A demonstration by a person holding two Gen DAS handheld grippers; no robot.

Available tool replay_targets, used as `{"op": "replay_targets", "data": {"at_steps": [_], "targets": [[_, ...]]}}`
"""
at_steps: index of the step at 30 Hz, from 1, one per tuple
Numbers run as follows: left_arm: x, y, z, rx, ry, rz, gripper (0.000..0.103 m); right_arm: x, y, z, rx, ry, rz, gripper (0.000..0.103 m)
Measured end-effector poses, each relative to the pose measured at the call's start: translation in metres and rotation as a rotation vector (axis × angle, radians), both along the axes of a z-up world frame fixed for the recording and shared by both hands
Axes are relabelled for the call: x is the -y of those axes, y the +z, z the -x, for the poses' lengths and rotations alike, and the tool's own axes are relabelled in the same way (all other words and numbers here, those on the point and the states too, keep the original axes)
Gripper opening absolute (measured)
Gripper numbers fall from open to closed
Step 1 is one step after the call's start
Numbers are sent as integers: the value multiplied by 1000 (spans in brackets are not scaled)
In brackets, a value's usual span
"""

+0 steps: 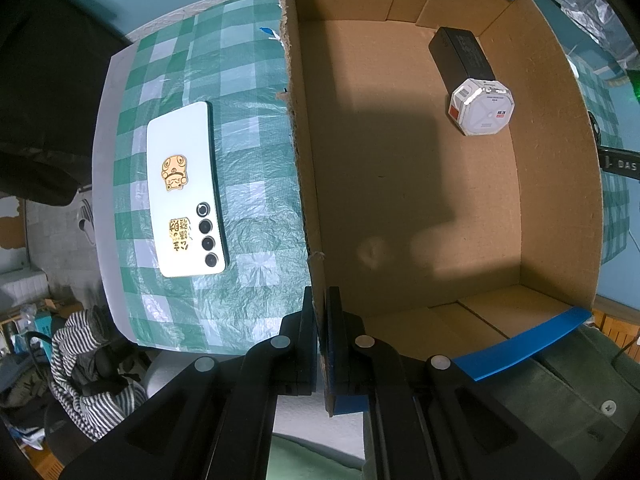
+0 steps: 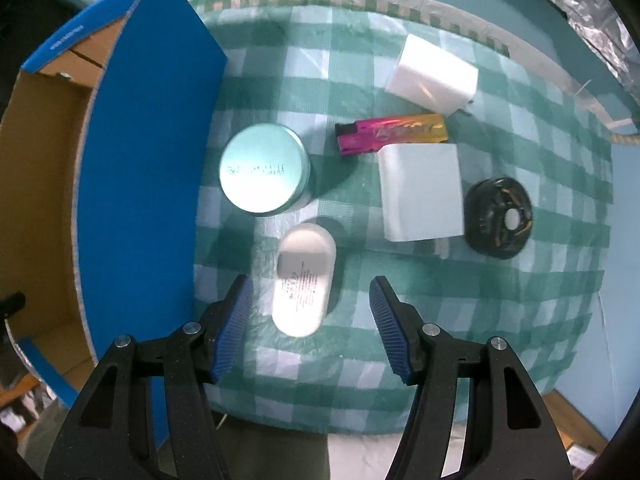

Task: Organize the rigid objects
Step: 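Move the right tool to the white oval case and close on it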

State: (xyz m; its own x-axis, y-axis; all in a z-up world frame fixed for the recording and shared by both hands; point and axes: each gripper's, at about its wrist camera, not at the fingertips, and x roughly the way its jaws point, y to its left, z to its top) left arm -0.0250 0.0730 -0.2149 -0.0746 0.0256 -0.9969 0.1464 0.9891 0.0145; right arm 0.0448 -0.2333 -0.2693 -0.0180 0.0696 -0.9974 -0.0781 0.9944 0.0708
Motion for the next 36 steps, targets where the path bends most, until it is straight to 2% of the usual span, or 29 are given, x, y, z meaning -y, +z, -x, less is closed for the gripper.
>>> {"op": "replay_targets", "data": {"at_steps": [5,13,15,19,21,28,36], "targets": [[0,0,0,0,-1,1,4,-1,-16,-2,-16,-6,20,61],[0,1,0,0,0,1,4,-5,-33,-1,-31,-17,22,50],[0,1,0,-1,0,1,4,-6,-37,-4,-38,-21,22,44],[0,1,0,-1,1,1,4,-9,-38,-4,-35,-11,39,44],[0,1,0,0,0,1,4,-10,-38,-4,-33,-3,59,38],[0,1,0,0,0,1,4,-15,-41,5,-38,9,42,37],[0,2,-1,0,-1,0,4,-12,-25,12,-26,19,31,37]]}}
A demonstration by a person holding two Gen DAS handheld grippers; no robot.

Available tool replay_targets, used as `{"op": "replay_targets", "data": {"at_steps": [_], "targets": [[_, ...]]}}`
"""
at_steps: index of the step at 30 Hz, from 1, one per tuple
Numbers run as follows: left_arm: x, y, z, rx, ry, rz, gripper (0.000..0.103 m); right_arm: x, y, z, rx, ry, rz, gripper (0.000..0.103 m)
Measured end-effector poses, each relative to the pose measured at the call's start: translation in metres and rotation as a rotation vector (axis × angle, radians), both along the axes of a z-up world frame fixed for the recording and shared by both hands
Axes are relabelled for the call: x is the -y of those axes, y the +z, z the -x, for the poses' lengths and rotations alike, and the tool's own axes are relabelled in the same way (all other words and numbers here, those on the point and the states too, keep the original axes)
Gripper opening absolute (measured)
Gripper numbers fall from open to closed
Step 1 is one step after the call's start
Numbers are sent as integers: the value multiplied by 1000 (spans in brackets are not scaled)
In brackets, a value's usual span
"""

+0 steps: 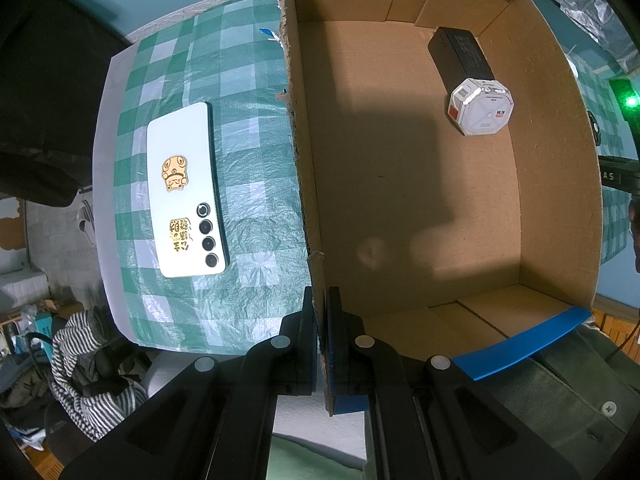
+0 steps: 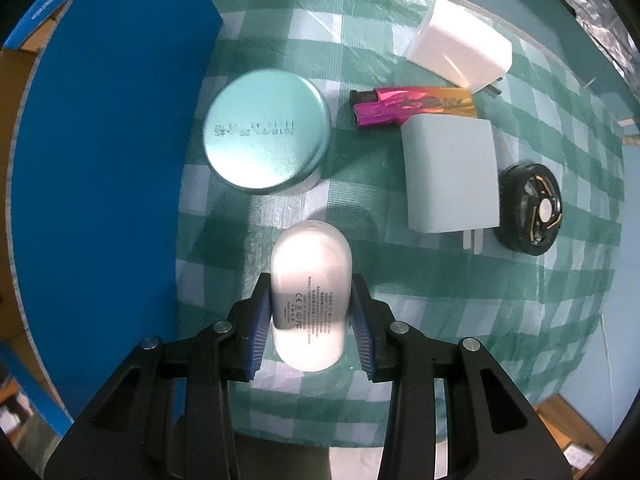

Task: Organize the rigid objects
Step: 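Move the right tool to the white oval case and close on it, then carry the white oval case with the right tool into the box and release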

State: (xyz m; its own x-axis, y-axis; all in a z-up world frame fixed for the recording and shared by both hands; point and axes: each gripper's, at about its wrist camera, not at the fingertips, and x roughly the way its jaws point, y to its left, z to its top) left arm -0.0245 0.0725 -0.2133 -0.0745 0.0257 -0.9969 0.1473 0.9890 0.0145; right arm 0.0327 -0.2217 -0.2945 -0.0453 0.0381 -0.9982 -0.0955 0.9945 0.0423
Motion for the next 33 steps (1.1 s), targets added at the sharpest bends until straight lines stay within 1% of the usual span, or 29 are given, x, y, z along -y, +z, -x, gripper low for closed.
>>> {"op": "replay_targets", "data": {"at_steps": [8,9,13,15,20,26,28,33], "targets": [[0,1,-1,0,-1,0,4,4,24,4,23,19,-14,37],[0,0,-1,0,-2,0,4,4,33,7,26,24,-15,37],[1,1,0,0,-2,0,4,1,48,4,38,47,-22,37],[0,0,-1,0,-1,0,4,0,61,3,50,67,-40,37],[0,0,0,0,-1,0,4,-6,84,5,75,113,-49,37],[0,1,0,0,-1,0,4,-21,116,-9,113,166,-62,37],[0,0,0,1,-1,0,4,-22,119,-17,126,181,-64,37],[0,1,-1,1,-3,-1,4,-41,131,-27,152,241,-75,37]]}}
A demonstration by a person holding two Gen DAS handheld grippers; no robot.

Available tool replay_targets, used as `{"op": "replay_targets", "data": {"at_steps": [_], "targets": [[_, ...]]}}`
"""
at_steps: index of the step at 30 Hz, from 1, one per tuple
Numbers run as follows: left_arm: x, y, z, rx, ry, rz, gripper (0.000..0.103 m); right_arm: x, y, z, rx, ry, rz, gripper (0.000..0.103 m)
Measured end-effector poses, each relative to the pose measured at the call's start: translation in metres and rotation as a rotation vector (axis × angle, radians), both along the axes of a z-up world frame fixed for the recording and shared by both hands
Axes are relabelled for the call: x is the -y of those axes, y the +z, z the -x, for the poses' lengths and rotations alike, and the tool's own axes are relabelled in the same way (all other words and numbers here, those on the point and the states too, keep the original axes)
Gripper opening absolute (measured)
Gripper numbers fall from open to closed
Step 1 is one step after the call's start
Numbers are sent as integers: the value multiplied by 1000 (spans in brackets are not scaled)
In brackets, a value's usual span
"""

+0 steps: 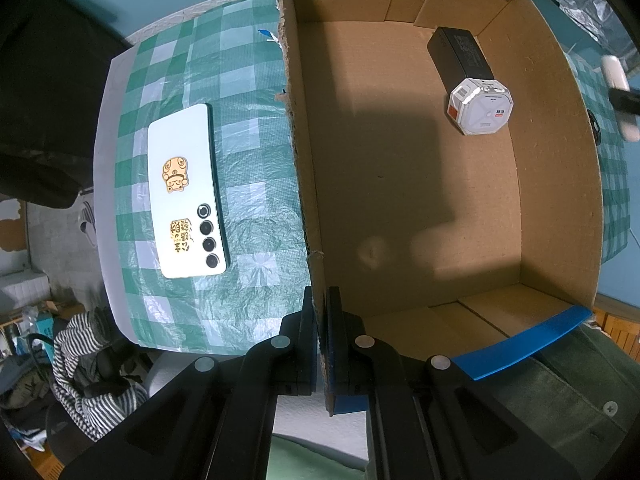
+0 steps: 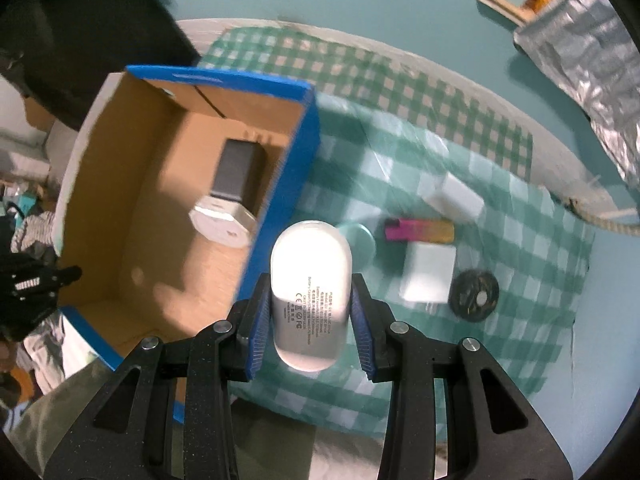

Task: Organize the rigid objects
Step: 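Carry the white oval case with the right tool into the box and release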

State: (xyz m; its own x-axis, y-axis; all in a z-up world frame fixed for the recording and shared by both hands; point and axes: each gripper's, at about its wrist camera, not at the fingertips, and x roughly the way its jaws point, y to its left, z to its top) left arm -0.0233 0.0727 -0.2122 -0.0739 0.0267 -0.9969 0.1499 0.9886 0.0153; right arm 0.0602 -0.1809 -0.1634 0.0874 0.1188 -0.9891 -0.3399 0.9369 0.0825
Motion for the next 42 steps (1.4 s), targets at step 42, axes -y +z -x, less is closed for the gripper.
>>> {"op": "replay_targets", "data": {"at_steps": [42], "targets": [[-1,0,-2,-1,2,1,4,-76,-44,-10,-55,213,40,41]]}}
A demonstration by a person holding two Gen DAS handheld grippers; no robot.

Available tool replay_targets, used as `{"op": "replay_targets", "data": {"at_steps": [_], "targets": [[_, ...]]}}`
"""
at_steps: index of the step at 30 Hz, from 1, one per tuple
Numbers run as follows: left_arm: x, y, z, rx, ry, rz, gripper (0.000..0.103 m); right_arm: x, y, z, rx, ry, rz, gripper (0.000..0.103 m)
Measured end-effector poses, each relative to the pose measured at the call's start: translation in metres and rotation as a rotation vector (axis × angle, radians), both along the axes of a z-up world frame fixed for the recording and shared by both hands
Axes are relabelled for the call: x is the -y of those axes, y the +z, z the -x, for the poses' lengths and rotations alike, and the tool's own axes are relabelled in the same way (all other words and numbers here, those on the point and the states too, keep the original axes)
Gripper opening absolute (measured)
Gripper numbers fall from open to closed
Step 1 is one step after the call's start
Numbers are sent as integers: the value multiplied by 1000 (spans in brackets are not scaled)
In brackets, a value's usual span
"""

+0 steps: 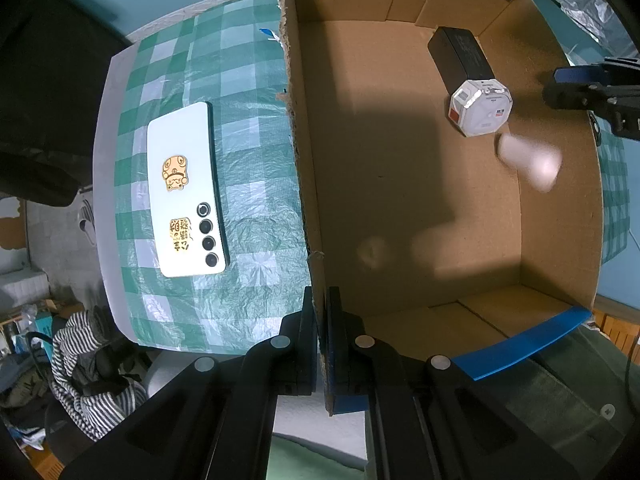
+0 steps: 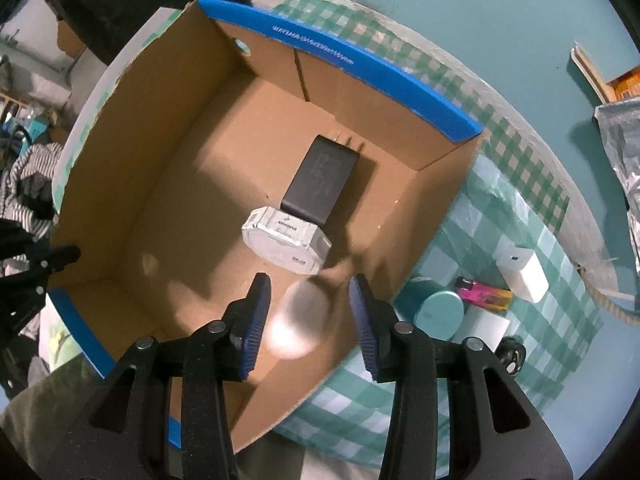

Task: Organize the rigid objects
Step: 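Carry the white oval case with the right tool into the box and release, then move the right tool back to the teal round tin and close on it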

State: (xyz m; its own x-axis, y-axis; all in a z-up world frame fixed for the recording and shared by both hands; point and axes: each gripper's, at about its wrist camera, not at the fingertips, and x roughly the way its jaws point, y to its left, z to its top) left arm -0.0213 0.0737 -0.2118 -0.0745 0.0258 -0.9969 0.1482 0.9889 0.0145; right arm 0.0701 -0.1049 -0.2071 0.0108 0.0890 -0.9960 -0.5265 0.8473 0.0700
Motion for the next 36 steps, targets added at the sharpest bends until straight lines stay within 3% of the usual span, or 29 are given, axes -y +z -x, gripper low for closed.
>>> {"op": "replay_targets", "data": {"at_steps": [25,29,36], "targets": [[2,0,3,3,-3,-3,4,36,51,0,69,-99,-57,41],[2,1,3,4,-2,-2,4,55,51,-2,77,-142,-40,48],[3,1,5,6,-11,-4,4,87,39,-12,47,-233,-28,48]]}}
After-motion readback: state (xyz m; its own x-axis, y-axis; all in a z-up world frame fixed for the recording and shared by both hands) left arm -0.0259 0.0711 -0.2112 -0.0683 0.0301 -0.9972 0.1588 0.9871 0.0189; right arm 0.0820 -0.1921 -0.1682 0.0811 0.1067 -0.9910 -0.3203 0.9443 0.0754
